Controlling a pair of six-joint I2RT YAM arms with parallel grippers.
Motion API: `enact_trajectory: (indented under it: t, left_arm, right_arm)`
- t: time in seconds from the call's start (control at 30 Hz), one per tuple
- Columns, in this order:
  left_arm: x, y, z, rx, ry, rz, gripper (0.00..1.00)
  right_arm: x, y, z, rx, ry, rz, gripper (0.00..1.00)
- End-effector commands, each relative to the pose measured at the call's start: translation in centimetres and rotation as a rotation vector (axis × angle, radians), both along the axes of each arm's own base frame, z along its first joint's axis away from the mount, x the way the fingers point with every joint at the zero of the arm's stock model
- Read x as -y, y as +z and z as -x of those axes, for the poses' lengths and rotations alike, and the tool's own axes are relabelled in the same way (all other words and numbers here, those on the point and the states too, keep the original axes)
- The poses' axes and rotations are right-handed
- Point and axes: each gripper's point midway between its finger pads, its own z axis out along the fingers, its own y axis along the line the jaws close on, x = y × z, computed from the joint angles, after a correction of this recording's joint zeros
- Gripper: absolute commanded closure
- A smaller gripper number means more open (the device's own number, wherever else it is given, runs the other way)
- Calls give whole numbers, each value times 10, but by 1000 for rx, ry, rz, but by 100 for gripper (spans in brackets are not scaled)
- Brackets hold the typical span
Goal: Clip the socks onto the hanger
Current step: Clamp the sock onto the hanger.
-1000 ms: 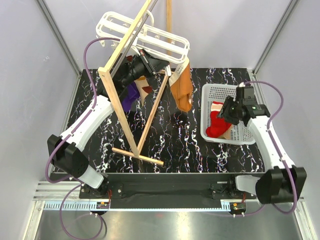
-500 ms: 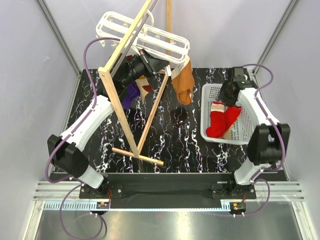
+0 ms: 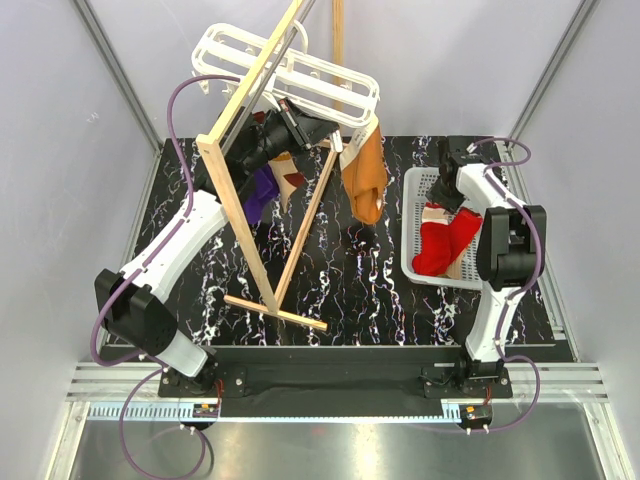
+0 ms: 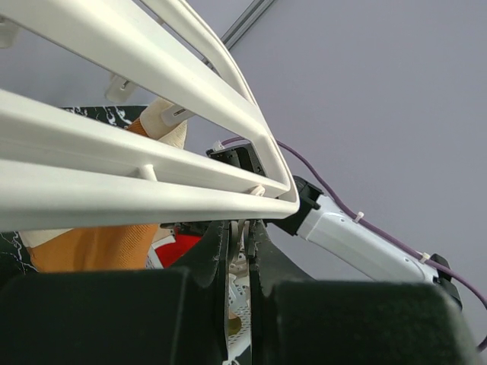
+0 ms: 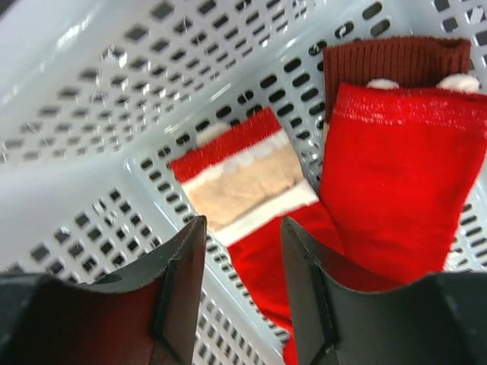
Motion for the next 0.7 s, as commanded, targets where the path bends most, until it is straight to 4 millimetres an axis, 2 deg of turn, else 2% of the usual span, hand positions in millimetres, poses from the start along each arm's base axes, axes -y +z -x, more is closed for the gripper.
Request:
enact_trajectory:
  t: [0.0,0.17,0.27,0.4,0.5,0.57,0.63,0.67]
  left_arm:
    - [-6,9,6,24,0,12,100]
    - [-6,9,6,23,0,12,100]
    - [-6,10,6,26,0,13,100]
    - [-6,10,7,27,0,12,100]
    - [-6,10,6,25,-3,14,100]
    - [-6,9,6,24,-5,15,100]
    - [-6,10,7,26,-4,14,100]
    - [-6,9,7,25,-3,12,100]
  right_arm:
    - [8,8,-25,84,-87,27,50]
    - [7,-19,-29,37,-109,7,50]
    - [8,-33,-24,-1,-113,6,51]
    - [9,-42,-17,-20,-116,8,53]
    - [9,-43,-13,-25,-110,9,60]
    - [9,-39,-12,-24,-101,18,75]
    - [12,-31,-12,-13,-96,30,80]
    - [13,-23,-13,3,-86,34,87]
